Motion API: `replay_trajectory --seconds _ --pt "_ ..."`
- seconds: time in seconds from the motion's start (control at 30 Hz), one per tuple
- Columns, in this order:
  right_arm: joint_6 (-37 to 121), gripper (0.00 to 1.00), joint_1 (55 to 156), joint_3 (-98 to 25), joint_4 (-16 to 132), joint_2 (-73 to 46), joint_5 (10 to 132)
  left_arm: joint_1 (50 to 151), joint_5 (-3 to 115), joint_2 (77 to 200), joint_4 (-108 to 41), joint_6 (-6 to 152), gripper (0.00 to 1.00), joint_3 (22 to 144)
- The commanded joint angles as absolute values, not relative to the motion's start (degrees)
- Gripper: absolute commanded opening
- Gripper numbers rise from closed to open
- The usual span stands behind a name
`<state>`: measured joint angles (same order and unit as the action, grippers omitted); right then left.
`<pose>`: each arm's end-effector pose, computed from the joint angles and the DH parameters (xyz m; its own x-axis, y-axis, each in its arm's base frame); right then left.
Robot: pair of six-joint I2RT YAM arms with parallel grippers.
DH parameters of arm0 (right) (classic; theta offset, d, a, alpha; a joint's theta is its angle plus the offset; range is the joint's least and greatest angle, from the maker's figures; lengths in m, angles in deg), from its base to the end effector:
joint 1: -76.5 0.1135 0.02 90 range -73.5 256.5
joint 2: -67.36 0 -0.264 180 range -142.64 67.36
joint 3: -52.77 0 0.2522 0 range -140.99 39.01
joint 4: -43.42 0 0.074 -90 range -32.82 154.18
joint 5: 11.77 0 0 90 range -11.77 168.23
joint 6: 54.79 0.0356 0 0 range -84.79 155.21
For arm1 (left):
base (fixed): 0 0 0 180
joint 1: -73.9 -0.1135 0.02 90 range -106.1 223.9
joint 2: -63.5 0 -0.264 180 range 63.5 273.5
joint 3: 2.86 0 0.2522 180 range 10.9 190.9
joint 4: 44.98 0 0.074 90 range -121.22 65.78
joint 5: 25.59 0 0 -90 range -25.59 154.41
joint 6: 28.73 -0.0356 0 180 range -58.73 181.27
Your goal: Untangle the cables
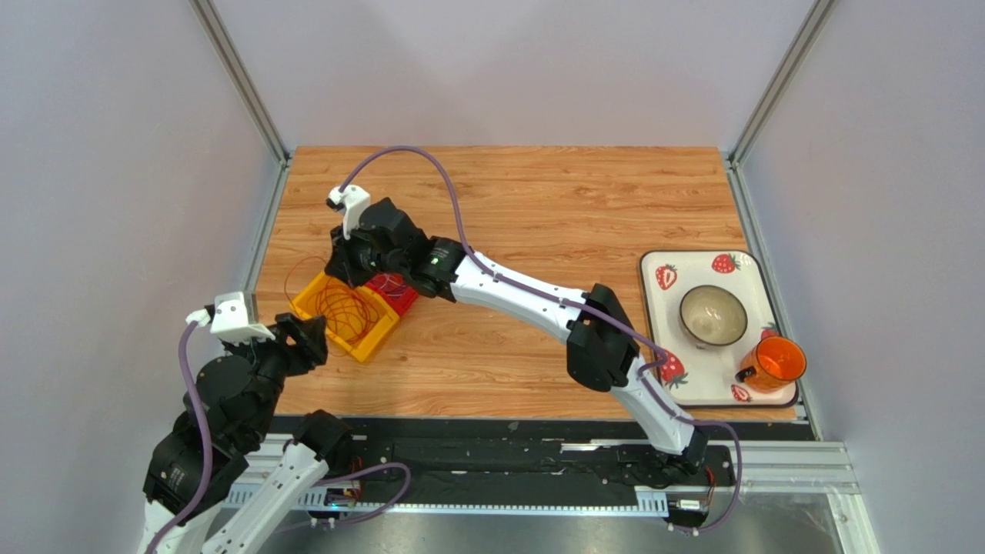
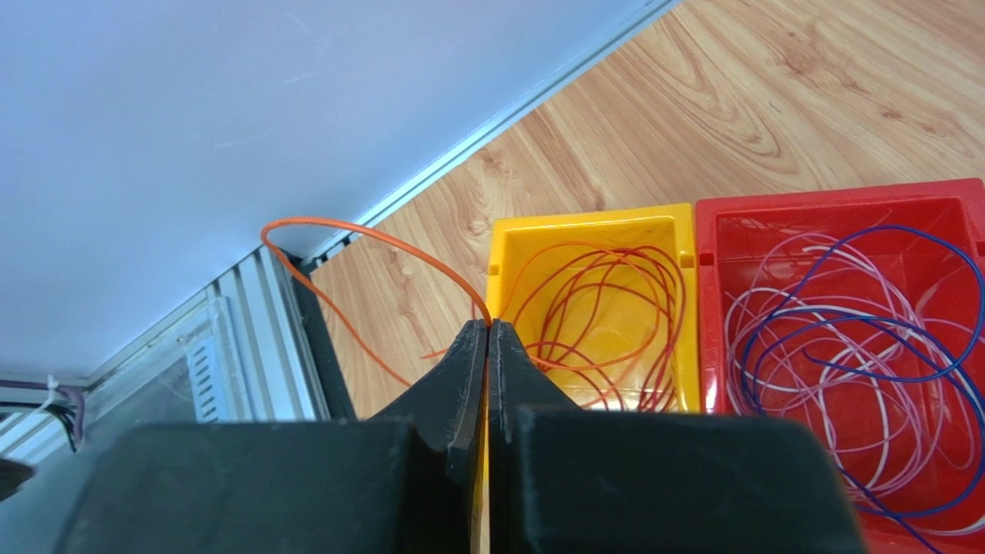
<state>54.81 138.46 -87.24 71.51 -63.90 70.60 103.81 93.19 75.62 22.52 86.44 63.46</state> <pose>0.2527 0.4846 0.3141 -0.4599 -0.1562 -0.8741 -0.8274 0.4328 0.3579 0.0188 0.0090 0.3493 -0.1936 -0.3187 -0.9279 -0.0568 0.9478 -0.3137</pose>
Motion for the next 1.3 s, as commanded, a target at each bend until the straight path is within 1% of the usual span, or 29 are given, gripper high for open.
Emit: replay_trajectory --seconds 0.0,0.4,0.5,0.53,0.77,0.97,1.1,1.27 --pt "53.58 0.00 137.06 -92.82 69.85 -65.97 69.36 103.43 92.80 75.27 20.64 85.44 0.69 63.90" --pt "51.82 0.00 136.36 -92.73 59.56 -70.71 63.82 103.43 92.63 75.54 20.64 85.44 0.70 63.90" --pt "51.56 0.00 136.36 -92.30 57.71 -72.21 63.73 103.43 92.71 75.54 20.64 85.44 0.70 63.90" --pt "51.30 0.00 136.27 -92.12 54.58 -72.56 64.25 103.43 92.71 75.54 20.64 85.53 0.70 63.90" --pt "49.72 0.00 136.36 -91.68 45.87 -76.07 65.23 103.43 92.71 75.54 20.73 85.53 0.69 63.90" --pt "44.19 0.00 136.45 -90.63 39.61 -77.92 66.54 103.43 92.71 75.71 20.72 85.44 0.70 63.90" --pt "40.33 0.00 136.62 -90.89 39.43 -78.98 65.49 103.43 92.71 75.80 20.73 85.44 0.69 63.90" --pt "35.75 0.00 137.15 -90.37 43.47 -79.24 66.71 103.43 92.71 75.89 20.73 85.44 0.70 63.90"
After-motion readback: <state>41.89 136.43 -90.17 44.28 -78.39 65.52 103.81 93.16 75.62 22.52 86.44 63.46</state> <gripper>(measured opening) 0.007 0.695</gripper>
